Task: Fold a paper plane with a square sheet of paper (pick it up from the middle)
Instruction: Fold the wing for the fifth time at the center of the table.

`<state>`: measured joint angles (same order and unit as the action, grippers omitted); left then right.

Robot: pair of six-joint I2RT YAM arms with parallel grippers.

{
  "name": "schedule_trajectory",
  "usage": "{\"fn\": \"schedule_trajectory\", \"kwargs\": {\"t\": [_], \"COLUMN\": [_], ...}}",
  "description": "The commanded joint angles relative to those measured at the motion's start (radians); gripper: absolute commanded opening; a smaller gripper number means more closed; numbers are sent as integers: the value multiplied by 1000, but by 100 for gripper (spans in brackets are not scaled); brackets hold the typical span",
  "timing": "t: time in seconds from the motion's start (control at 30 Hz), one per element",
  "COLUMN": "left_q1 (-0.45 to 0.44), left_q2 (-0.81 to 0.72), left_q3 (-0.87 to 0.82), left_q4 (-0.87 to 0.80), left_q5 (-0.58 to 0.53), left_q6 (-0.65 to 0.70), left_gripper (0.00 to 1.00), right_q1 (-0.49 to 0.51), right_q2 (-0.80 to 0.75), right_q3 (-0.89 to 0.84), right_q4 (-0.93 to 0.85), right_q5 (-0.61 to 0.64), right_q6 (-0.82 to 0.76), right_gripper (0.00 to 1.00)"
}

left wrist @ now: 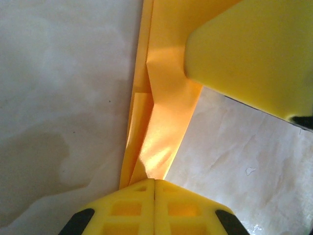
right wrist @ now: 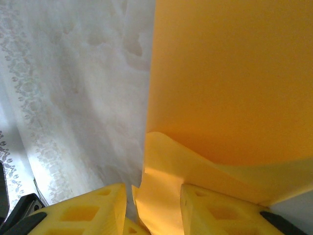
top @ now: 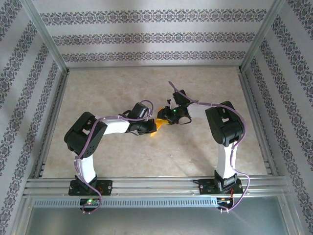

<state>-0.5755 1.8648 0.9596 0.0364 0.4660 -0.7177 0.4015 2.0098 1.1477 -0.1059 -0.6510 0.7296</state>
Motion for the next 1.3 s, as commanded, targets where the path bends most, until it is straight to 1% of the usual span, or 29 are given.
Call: {"fn": "schedule_trajectory", "kwargs": {"t": [0.0,0.13,0.27,0.47,0.57,0.6,0.73,0.93,1.07,1.27], "left_q1": [-9,-11,-11,-11,-11,-11,-12,-11,-11,-12], "left_q2": [31,31,28,28,27,27,27,26,25,16], "left_q3": [-23,-34,-37,-42,-39,-39,-36,-31,-30,-36], "left_q4": [-87,-105,-125,-134,-137,-139,-137,-139,-141,-139], "left_q5": [-33,-44,-59,-69,-73,-72,-73,-71,-73,-71], "left_q6": [23,24,26,24,26,27,26,29,28,24], "left_gripper": [6,5,3,1,0,0,0,0,0,0], "right_q1": [-7,-8,-15,-28,-16,-9,24,57,69,69], "right_q2": [83,74,32,-114,-159,-164,-165,-122,-89,-42], "right_q3": [-29,-24,1,-3,-28,-38,-81,-80,-67,-57], "right_q4": [-96,-91,-80,-25,-24,-25,-8,0,3,4], "right_q5": [120,110,80,48,57,59,82,92,82,91], "right_q6": [-17,-15,-15,-34,-44,-38,-6,8,0,-4], "right_gripper": [39,39,39,39,35,32,19,7,5,5]}}
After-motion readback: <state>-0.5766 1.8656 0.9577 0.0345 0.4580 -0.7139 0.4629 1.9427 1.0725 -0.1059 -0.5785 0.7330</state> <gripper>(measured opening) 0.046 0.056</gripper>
